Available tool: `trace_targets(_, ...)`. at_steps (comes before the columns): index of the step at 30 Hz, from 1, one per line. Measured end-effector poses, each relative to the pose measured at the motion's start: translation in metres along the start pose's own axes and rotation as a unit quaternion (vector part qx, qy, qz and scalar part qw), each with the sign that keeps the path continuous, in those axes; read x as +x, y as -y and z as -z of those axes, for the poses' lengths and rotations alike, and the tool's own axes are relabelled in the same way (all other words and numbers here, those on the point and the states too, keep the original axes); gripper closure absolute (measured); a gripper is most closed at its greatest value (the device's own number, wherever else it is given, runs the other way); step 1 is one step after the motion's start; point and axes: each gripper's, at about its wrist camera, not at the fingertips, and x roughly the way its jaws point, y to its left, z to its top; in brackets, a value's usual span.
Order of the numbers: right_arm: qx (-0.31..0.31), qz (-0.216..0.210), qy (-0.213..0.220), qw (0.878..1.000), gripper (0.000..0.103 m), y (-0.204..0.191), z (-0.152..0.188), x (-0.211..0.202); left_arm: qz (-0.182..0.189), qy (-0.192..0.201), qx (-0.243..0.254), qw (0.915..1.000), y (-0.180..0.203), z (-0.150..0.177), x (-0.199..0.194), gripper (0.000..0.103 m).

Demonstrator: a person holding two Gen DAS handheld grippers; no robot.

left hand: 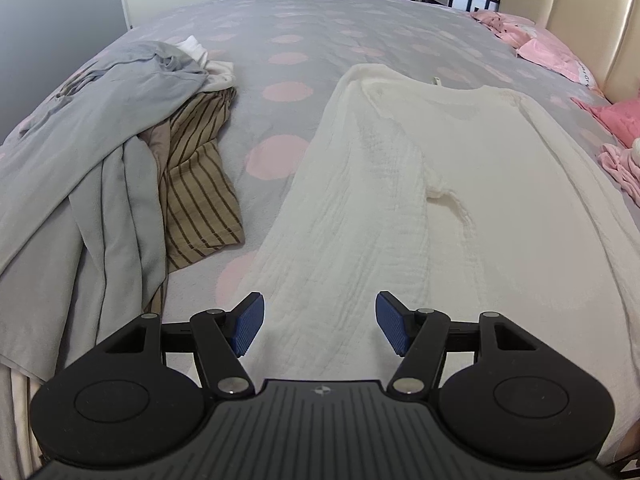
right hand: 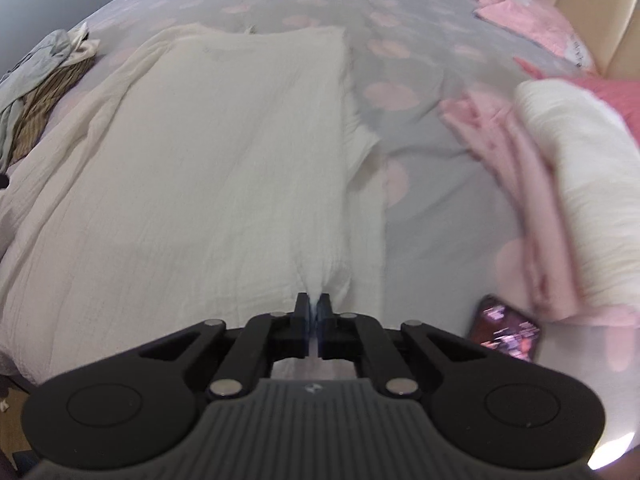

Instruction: Fold clothes

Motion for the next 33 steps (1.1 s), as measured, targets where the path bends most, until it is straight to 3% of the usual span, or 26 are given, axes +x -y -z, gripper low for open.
trace_targets(10,0.038,0.145,0.067,0.986,0.1,0.095,-0.083,-0.056,0.008,-0.006,-0.018,0.9998,-0.007,-0.008,0.008,0.043)
trace_targets(19,0.106,0.28,0.092,0.95,0.1,0.178,-0.131,-0.033,0.015,-0.012,-0.004,0.9998,-0.002,-0.009,0.013,0.043)
trace_targets(23,0.136,0.271,0.088,0.949,0.097,0.19,-0.13,-0.013,0.015,-0.024,-0.001,0.9996,-0.004,-0.008,0.015,0.043)
trace_targets(26,0.127,0.266,0.093,0.951,0.086,0.18,-0.12,-0.008,0.015,-0.027,0.004,0.9995,-0.003,-0.005,0.011,0.043)
trace_targets(28,0.121,0.264,0.104,0.951,0.073,0.17,-0.111,-0.01,0.016,-0.032,0.009,0.9993,-0.002,-0.002,0.01,0.042)
trace_targets(33,0.122,0.243,0.147,0.951,0.068,0.144,-0.082,-0.027,0.021,-0.048,0.023,0.9984,0.001,0.008,0.008,0.039)
